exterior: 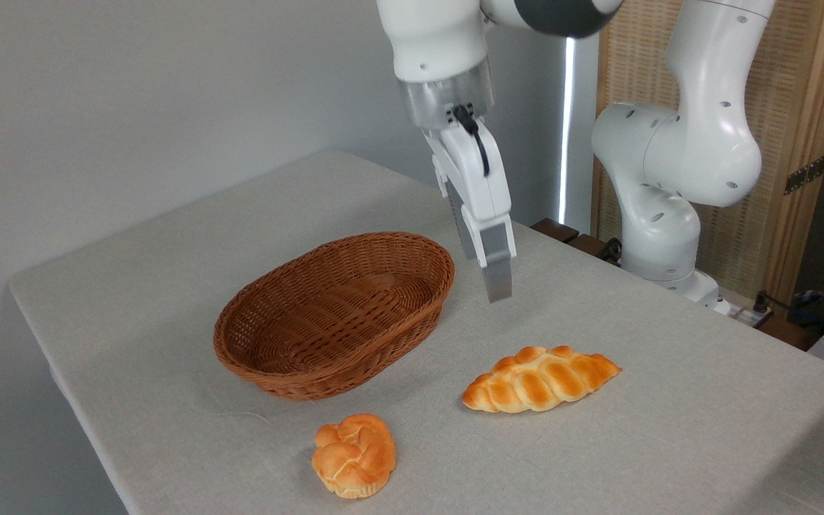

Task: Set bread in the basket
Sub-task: 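Lower the gripper onto the middle of the long braided roll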

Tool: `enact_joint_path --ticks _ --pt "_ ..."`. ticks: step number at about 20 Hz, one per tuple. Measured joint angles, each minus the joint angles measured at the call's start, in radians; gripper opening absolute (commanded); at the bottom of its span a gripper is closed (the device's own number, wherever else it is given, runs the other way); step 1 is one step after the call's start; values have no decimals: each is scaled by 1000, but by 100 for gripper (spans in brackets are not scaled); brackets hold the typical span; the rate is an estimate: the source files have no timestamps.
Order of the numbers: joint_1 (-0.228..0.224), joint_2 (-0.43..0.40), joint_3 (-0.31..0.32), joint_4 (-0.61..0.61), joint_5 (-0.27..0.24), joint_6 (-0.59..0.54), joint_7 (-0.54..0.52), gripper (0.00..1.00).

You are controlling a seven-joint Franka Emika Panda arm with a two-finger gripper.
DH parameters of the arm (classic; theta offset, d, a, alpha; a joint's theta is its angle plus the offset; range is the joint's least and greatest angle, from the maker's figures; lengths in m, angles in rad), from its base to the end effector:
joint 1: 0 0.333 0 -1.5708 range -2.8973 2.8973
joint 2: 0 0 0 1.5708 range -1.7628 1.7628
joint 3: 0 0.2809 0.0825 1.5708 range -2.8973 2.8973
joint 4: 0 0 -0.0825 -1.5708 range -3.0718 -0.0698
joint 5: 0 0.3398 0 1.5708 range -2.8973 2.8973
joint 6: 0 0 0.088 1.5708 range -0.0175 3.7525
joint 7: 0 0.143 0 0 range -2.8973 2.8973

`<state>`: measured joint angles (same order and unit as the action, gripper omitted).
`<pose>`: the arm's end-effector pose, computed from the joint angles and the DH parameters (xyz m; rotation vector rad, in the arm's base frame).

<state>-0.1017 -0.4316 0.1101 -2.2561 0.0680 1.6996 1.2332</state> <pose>0.3770 0.0143 0.4633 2.4973 -1.8032 -0.1782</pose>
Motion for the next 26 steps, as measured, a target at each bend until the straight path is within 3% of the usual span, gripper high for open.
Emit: enact_joint_path --ticks 18,26 --pt "0 30 24 -160 214 155 1 100" --pt "-1 49 44 -225 219 274 3 100"
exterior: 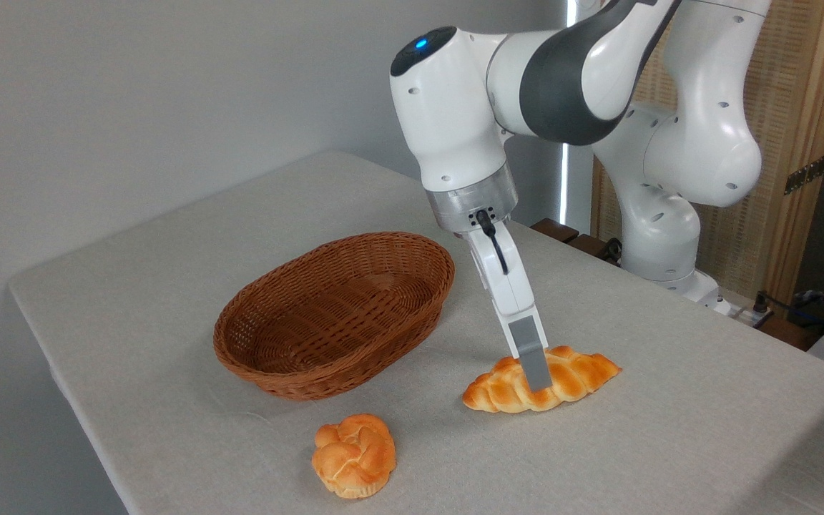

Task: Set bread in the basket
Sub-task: 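Lower the gripper onto the middle of the long braided roll, then close the gripper on the braided roll and lift it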

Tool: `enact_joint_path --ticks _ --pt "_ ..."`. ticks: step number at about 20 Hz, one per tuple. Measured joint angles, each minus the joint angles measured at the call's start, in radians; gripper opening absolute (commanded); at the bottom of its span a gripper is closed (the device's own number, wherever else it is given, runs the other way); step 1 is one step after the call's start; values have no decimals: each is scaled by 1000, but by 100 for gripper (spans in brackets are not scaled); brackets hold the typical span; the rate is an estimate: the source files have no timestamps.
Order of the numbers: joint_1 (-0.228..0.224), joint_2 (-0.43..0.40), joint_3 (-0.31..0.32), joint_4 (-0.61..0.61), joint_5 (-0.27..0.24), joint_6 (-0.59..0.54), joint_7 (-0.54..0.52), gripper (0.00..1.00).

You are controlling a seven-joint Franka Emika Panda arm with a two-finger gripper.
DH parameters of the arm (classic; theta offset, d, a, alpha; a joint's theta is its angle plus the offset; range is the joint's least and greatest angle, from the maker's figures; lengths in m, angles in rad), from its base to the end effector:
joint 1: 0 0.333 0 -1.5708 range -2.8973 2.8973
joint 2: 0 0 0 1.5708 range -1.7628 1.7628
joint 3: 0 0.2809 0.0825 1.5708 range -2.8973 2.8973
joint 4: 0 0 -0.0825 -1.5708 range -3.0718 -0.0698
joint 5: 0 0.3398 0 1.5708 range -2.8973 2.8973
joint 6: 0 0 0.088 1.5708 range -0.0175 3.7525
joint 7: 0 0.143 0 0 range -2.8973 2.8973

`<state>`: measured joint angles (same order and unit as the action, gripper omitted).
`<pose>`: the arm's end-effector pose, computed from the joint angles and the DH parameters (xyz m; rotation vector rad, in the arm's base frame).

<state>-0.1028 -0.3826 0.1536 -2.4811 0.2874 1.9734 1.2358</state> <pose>0.3769 0.0449 0.3720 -2.3904 1.8736 0.3337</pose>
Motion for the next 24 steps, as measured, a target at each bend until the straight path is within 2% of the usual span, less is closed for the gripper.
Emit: enact_joint_path --ticks 6,9,13,16,18,24 --pt "-1 8 0 -30 0 56 0 99" --pt "-1 11 0 -33 1 60 0 93" --pt "-5 17 0 -33 1 63 0 77" --pt "-12 22 0 -33 3 64 0 50" --pt "-14 25 0 -33 3 64 0 39" --pt "-19 26 0 -33 5 64 0 39"
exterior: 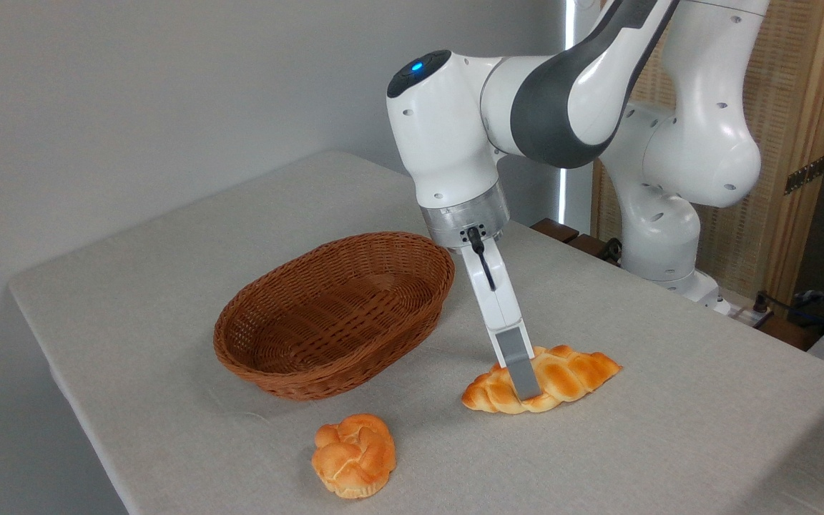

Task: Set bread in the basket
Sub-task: 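Close the gripper on the braided roll and lift it, then carry the braided roll over the wicker basket and lower it inside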

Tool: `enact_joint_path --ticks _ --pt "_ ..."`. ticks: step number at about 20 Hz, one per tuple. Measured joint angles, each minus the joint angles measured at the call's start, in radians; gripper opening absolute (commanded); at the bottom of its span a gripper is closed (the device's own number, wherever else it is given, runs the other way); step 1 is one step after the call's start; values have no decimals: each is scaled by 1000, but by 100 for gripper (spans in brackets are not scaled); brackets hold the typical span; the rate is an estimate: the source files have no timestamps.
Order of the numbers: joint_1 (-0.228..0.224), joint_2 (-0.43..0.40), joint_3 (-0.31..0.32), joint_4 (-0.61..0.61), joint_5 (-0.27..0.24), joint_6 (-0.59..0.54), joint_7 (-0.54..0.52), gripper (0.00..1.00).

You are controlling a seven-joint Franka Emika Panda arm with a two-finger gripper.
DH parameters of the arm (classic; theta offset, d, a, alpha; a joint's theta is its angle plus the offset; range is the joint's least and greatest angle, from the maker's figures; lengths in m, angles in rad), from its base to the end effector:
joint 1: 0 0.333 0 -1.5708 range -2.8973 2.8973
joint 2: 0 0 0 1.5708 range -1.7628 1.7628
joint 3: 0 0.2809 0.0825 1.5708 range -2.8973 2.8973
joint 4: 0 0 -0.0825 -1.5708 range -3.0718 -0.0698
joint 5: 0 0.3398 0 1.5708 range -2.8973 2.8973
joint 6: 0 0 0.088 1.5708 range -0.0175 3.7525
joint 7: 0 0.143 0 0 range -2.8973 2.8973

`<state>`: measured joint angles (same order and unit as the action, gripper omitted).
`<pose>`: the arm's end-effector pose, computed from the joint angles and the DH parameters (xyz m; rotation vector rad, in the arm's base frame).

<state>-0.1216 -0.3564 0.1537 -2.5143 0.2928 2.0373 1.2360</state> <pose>0.3795 0.0351 0.3532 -2.3538 1.9132 0.3259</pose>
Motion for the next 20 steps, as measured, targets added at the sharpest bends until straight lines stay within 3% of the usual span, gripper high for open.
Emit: enact_joint_path --ticks 12,16,20 --pt "-1 -2 3 11 2 -11 0 39" --pt "-2 -10 15 108 -45 -118 -1 39" --pt "-2 -9 37 267 -181 -265 -5 39"
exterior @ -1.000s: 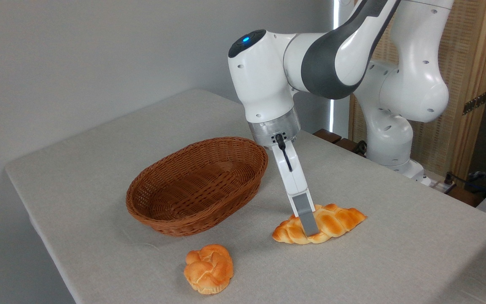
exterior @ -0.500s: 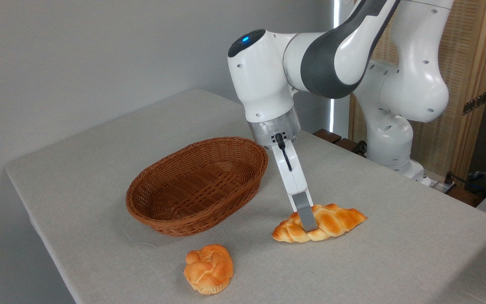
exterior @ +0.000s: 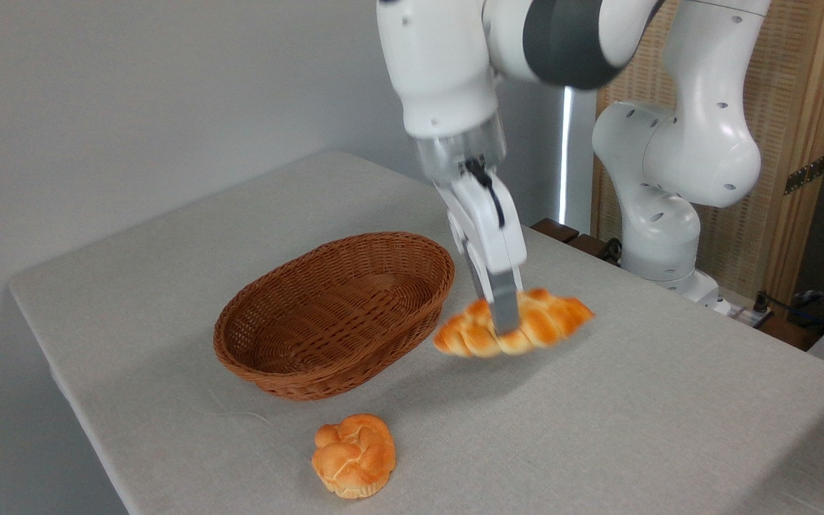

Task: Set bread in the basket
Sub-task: 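Carry the braided roll over the wicker basket and lower it inside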

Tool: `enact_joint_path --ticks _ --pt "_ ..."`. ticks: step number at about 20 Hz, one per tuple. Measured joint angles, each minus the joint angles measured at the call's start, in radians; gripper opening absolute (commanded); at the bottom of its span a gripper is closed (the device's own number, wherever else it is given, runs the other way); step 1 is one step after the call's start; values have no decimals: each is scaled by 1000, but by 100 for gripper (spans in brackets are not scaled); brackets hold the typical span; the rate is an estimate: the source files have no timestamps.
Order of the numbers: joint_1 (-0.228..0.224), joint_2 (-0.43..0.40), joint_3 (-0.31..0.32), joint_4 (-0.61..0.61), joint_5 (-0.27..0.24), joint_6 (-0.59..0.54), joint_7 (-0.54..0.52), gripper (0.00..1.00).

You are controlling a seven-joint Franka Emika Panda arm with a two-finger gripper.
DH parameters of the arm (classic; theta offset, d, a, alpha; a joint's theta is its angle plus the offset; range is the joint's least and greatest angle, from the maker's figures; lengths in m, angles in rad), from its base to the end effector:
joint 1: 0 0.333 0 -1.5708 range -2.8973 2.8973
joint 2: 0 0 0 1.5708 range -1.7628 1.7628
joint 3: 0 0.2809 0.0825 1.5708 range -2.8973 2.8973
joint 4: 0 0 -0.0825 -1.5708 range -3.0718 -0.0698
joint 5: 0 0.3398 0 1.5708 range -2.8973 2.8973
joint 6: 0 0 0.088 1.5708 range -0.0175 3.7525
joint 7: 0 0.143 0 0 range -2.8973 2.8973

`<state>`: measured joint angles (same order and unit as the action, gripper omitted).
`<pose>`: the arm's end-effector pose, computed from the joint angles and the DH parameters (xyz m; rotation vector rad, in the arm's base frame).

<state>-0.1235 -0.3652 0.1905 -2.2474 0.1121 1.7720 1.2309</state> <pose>0.3964 0.0430 0.4446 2.5508 -1.7618 -0.1809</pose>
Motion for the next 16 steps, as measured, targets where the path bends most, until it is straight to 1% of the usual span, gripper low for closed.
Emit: enact_joint_path --ticks 3,4,5,6,8,11,13,14,15,16 --pt "-2 4 0 82 -79 -61 -75 39" --pt "-7 7 0 96 -119 -68 -117 39" --pt "-17 10 0 103 -157 -68 -160 39" --pt "-32 16 -1 106 -185 -68 -204 39" --pt "-76 36 -4 110 -214 -67 -303 41" --pt "-149 83 -7 125 -256 -53 -460 41" --pt "-186 123 -13 135 -285 4 -563 41" --pt "-200 142 -17 138 -295 36 -610 42" --pt "-213 163 -23 140 -302 70 -653 46" --pt "-222 180 -32 140 -304 96 -679 46"
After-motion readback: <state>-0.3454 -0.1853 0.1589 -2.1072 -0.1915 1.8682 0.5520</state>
